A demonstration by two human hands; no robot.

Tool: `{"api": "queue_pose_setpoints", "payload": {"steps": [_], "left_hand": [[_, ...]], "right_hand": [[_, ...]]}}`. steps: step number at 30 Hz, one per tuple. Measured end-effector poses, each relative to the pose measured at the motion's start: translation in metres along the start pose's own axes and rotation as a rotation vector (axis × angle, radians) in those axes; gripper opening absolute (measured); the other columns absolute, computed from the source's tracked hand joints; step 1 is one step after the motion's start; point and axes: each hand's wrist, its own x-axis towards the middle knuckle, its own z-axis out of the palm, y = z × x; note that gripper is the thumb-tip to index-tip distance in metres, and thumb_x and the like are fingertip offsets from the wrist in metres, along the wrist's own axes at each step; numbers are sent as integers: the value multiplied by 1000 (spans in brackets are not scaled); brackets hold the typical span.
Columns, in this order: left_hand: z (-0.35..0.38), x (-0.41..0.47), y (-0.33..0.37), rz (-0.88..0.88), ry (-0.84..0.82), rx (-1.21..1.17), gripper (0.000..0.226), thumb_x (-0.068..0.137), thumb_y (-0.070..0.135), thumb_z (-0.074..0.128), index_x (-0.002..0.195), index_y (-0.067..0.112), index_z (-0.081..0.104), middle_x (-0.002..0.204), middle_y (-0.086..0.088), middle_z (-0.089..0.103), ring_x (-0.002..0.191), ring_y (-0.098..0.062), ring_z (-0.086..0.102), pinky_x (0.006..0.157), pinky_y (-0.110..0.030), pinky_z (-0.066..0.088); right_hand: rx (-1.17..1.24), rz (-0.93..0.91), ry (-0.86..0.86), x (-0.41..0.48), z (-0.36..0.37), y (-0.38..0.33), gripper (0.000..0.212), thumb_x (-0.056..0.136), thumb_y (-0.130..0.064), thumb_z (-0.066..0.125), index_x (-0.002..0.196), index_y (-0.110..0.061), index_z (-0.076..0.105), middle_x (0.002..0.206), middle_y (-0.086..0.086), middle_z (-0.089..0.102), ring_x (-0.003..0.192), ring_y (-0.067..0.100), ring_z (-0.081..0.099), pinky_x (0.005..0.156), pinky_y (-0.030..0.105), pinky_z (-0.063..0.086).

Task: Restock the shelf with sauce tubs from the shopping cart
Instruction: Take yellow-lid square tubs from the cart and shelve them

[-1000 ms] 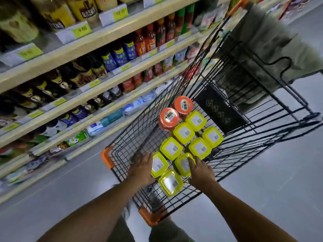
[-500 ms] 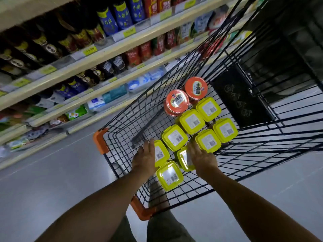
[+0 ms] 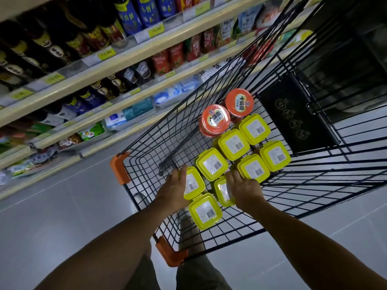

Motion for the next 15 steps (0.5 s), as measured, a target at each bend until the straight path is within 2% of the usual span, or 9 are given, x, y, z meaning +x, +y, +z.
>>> {"api": "queue_pose_setpoints", "payload": {"steps": [4,8,11,13,15], "left_hand": [[-7,-2,-5,13,10,25,132,71,43,89,160,20,-6,152,-11,18,136,-28,33,88,-42,53],[-15,-7,-15,40,18,29,133,68,41,89,159,21,-6,151,-11,19,135,-31,36,87,-43,56],[-24,-13,-19,56,15,7,133,69,44,89,158,22,-8,151,-12,17,134,-32,37,92,-43,55],[-32,-18,-20,70,23,-17,133,68,45,89,158,25,-7,149,-10,20,133,-31,39,91,-43,55],[-43,-23,-21,92,18,-53,135,66,44,90,158,26,-6,147,-7,22,131,-31,42,89,-45,55]], "right_hand": [[53,-5,18,-5,1,-2,87,87,-41,64,150,-4,17,129,8,44,78,16,59,57,28,40],[92,18,60,-13,2,-1,90,91,-46,57,156,-4,10,142,8,41,87,18,65,65,29,45],[107,18,99,-23,-7,5,88,93,-50,49,157,-4,10,146,8,39,84,18,66,66,29,46],[131,15,108,-31,-15,10,89,91,-49,52,157,-7,11,146,7,39,87,19,67,68,30,48],[202,2,109,-39,-25,18,101,80,-49,65,156,-11,11,141,4,41,97,20,66,71,31,48]]}}
